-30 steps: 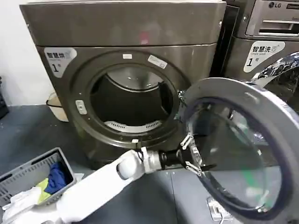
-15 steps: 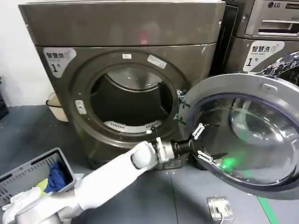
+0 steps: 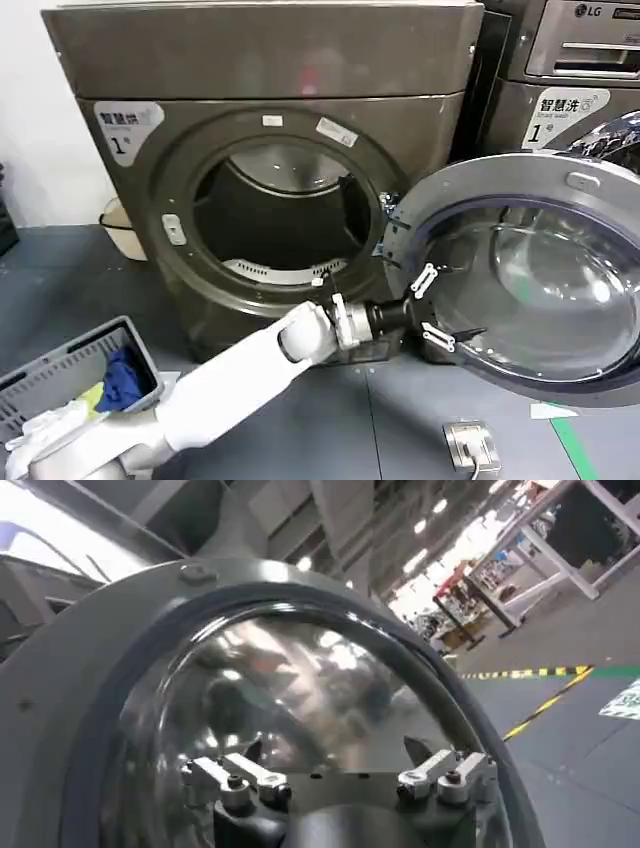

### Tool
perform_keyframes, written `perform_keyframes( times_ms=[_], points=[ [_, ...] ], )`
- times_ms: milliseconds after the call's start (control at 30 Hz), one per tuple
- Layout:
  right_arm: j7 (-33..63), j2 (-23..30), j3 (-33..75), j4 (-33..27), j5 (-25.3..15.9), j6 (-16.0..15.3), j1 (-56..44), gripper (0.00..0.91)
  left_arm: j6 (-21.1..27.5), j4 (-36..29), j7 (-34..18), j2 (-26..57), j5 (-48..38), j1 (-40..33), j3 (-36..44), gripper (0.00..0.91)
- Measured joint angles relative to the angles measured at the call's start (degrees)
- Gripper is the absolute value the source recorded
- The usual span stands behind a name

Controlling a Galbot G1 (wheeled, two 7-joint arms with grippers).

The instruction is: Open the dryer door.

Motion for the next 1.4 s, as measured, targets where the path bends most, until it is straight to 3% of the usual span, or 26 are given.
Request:
perform_keyframes(
  times_ms=[333,433,633,833,1100,1400],
  points=[
    [-1.5,-1.4,1.3,-3.1,0.1,2.1,-0.6,0.907,4.8,-10.8,0.8,6.7,-3.9,6.3,-5.9,0.907],
    [-1.6,-2.4,1.6,-4.7,0.1,2.3,-1.2,0.907,9.3,-14.9,-2.0,9.5,-8.8,9.9,-9.9,0.907],
    [-1.6,-4.3,1.7,-7.2,0.6,1.9,-1.8,0.907,24.2,-24.5,-12.2,14.6,-22.0,20.4,-23.4,0.907],
    [-1.6,-5.7,0.7,-8.0,0.9,1.4,-1.8,0.907,37.9,-30.6,-25.3,18.4,-26.2,31.5,-38.2,0.907],
    [-2.0,-7.0,-0.7,-7.1,4.0,-0.4,-1.7,0.907,52.3,-31.2,-42.4,22.0,-39.6,42.1,-56.4,0.907],
    [-3.5,-8.3,-3.6,-4.8,4.5,-1.4,0.1,0.907,66.0,-26.6,-59.8,25.9,-59.9,46.7,-70.3,0.907]
  ],
)
